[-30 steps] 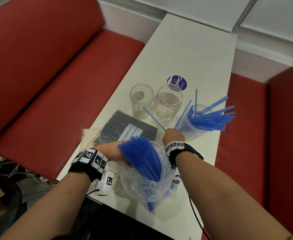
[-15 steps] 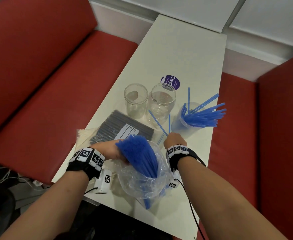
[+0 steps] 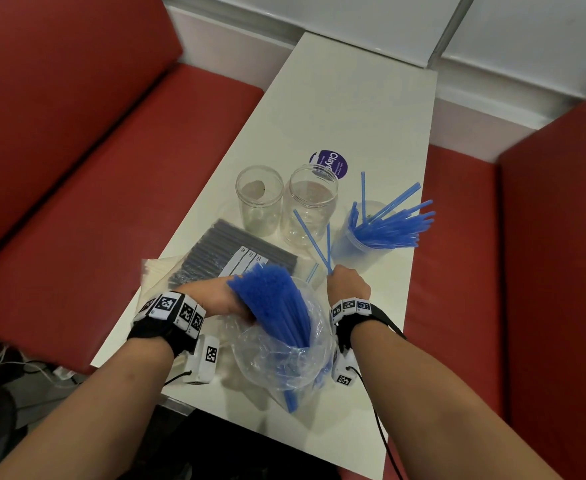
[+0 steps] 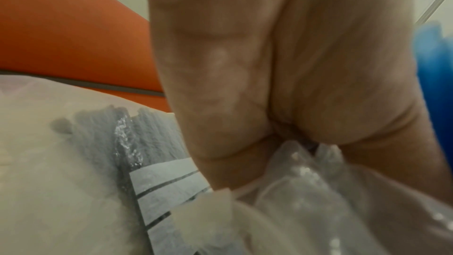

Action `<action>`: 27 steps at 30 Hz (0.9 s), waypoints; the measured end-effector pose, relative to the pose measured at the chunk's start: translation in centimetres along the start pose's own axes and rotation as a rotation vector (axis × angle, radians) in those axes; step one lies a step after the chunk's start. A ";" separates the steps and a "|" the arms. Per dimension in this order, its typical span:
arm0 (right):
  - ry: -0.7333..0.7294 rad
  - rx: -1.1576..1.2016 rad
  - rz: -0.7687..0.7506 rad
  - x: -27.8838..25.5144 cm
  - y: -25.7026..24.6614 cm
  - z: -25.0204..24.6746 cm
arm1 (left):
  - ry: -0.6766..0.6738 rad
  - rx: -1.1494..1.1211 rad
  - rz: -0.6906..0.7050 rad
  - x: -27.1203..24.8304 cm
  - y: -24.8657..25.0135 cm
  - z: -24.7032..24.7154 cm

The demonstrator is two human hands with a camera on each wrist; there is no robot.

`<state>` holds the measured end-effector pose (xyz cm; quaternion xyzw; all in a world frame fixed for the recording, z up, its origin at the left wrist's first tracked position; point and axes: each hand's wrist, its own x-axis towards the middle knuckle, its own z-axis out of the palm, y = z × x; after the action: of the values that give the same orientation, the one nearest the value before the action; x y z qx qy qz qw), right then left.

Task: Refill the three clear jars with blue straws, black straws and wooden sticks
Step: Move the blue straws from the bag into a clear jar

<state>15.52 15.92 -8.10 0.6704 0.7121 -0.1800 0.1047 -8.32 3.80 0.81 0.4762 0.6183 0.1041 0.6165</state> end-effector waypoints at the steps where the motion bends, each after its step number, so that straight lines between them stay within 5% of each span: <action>1: 0.002 -0.010 -0.001 0.3 -0.1 0.1 | 0.000 0.001 -0.001 0.0 -0.1 0.0; 13: -0.034 0.010 0.010 1.8 -0.7 0.6 | -0.030 -0.027 0.028 0.3 -0.6 -0.2; 22: -0.316 0.045 0.010 -1.9 2.6 0.7 | -0.001 0.011 0.054 1.1 -0.5 0.2; 27: -0.188 0.073 0.065 -1.9 2.0 -0.3 | -0.017 0.055 0.056 1.7 -0.3 0.4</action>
<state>17.65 14.38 -7.29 0.6767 0.6701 -0.2645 0.1521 -7.71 4.67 -0.65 0.5109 0.6022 0.1003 0.6052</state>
